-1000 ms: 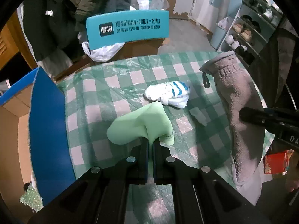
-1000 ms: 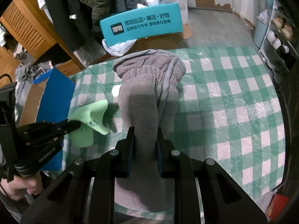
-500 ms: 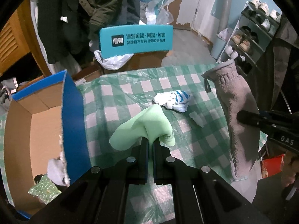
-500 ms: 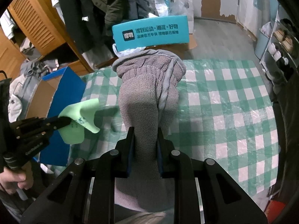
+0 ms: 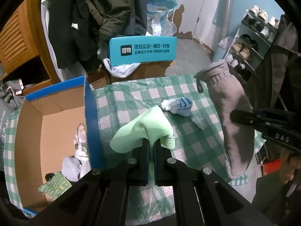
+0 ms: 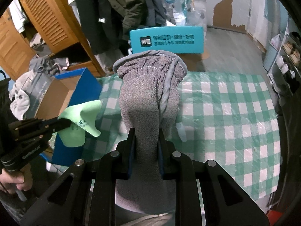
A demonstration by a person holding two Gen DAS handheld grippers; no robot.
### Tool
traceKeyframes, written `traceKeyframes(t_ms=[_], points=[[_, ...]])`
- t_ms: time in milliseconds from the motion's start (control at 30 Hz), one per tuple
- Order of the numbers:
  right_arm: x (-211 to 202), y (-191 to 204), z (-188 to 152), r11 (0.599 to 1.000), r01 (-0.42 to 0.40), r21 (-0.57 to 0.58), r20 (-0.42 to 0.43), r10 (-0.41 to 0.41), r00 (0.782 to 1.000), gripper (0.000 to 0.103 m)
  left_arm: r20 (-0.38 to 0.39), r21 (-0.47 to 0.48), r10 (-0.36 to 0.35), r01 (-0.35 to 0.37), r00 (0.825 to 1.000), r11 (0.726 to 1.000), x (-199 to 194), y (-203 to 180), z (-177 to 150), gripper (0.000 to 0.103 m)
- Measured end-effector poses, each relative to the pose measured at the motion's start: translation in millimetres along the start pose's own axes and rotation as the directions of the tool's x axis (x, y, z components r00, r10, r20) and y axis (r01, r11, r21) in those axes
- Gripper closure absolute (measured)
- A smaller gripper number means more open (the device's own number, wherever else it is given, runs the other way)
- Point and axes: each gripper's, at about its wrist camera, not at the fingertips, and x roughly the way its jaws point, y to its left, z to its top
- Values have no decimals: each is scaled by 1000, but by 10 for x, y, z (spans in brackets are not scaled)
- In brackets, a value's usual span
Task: Organize soft objects
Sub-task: 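Carry the green cloth with the left tool while the right tool carries the mitten to the shoebox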
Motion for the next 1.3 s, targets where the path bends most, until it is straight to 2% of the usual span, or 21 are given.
traceKeyframes(t_ms=[867, 1300], points=[[156, 793, 302, 992, -92, -91, -4, 92, 996, 84, 87, -81, 5, 2, 996, 997, -476, 592, -60, 99], [277, 1272, 412, 981, -132, -144, -28, 129, 991, 84, 130, -147, 42, -22, 991, 989, -674, 961, -132, 99]])
